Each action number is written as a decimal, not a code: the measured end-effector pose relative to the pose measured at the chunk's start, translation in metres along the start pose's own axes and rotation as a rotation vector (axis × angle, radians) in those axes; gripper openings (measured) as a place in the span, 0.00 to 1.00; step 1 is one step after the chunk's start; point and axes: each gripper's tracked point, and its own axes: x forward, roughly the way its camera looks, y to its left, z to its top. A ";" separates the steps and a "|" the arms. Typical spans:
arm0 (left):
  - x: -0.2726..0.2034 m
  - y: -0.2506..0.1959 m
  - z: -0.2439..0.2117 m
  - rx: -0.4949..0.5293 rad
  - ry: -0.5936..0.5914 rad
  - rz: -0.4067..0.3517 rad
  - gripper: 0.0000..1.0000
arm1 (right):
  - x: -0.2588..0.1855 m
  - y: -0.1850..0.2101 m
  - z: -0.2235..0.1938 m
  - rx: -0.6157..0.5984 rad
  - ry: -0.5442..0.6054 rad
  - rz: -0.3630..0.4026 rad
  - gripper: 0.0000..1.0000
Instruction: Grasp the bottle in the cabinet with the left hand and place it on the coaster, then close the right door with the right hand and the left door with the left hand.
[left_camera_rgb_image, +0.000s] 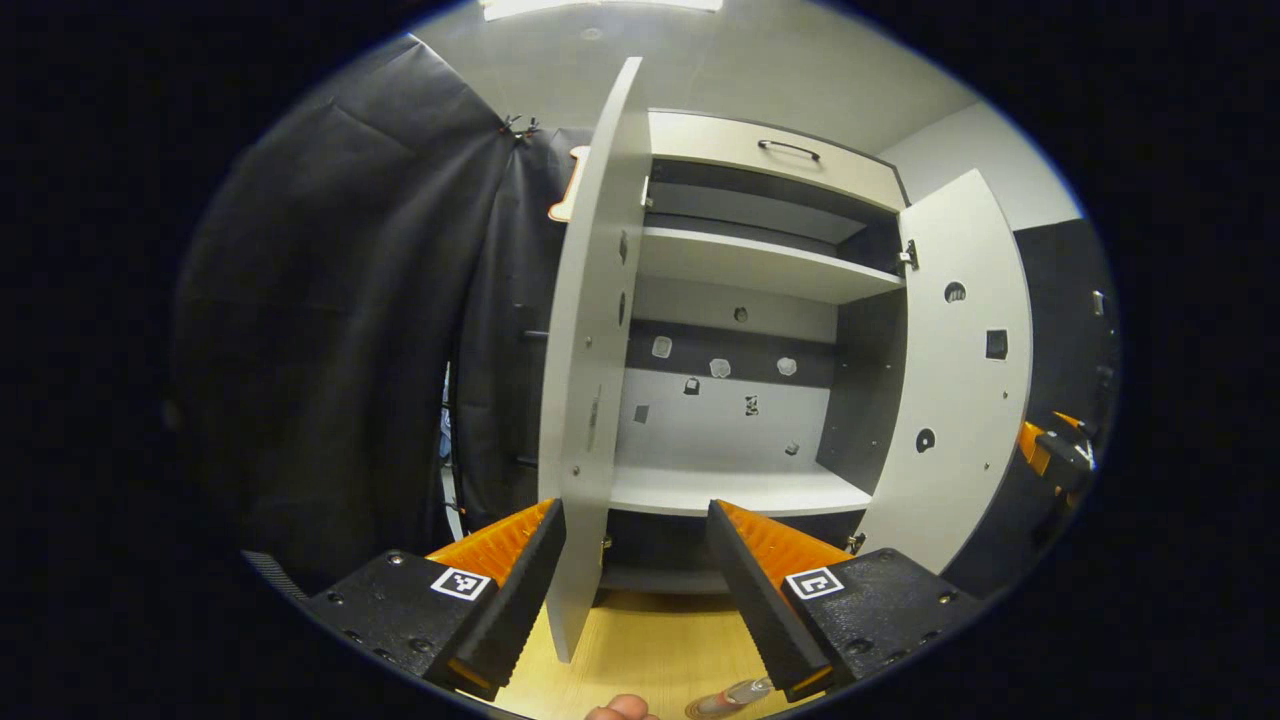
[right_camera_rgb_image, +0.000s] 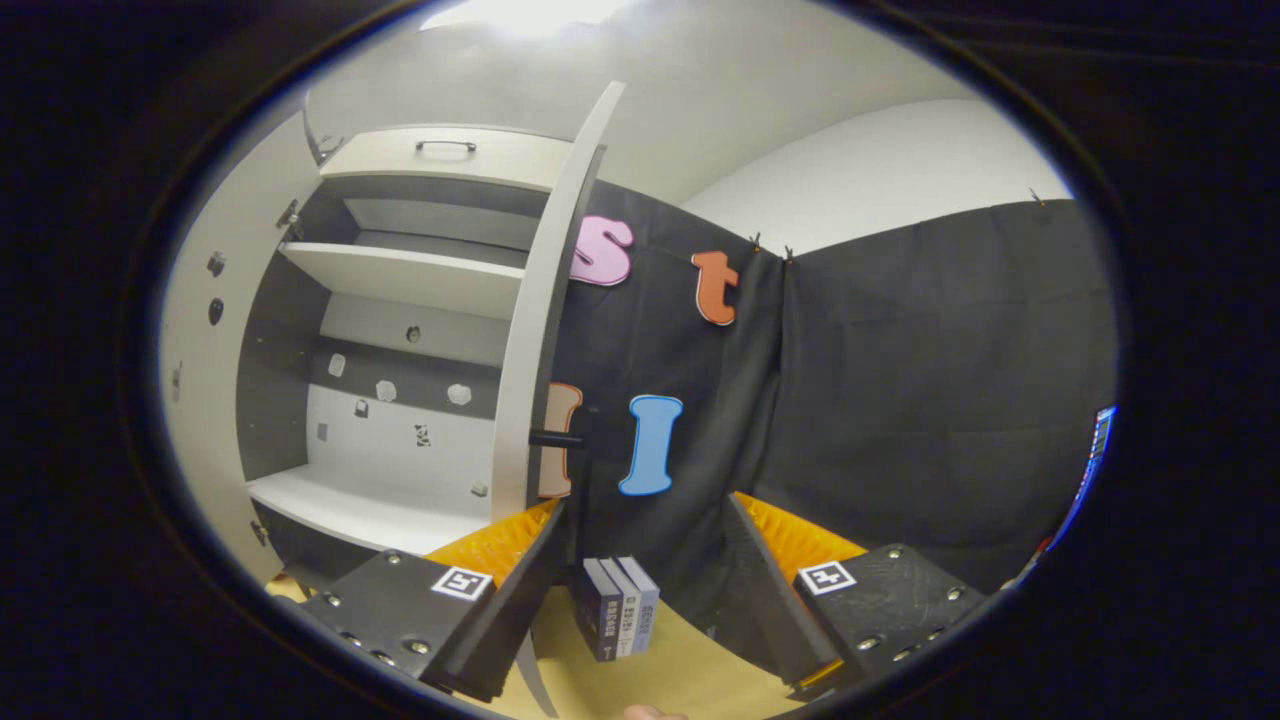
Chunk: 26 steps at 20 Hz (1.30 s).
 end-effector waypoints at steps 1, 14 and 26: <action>-0.001 0.004 0.003 -0.007 -0.006 0.012 0.92 | -0.001 0.003 0.000 0.004 0.000 0.005 0.96; -0.012 0.046 0.004 -0.041 -0.007 0.135 0.95 | -0.015 0.057 0.011 0.047 -0.005 0.142 0.96; -0.029 0.090 -0.006 -0.041 0.012 0.273 0.95 | -0.011 0.164 0.035 0.102 -0.051 0.356 0.96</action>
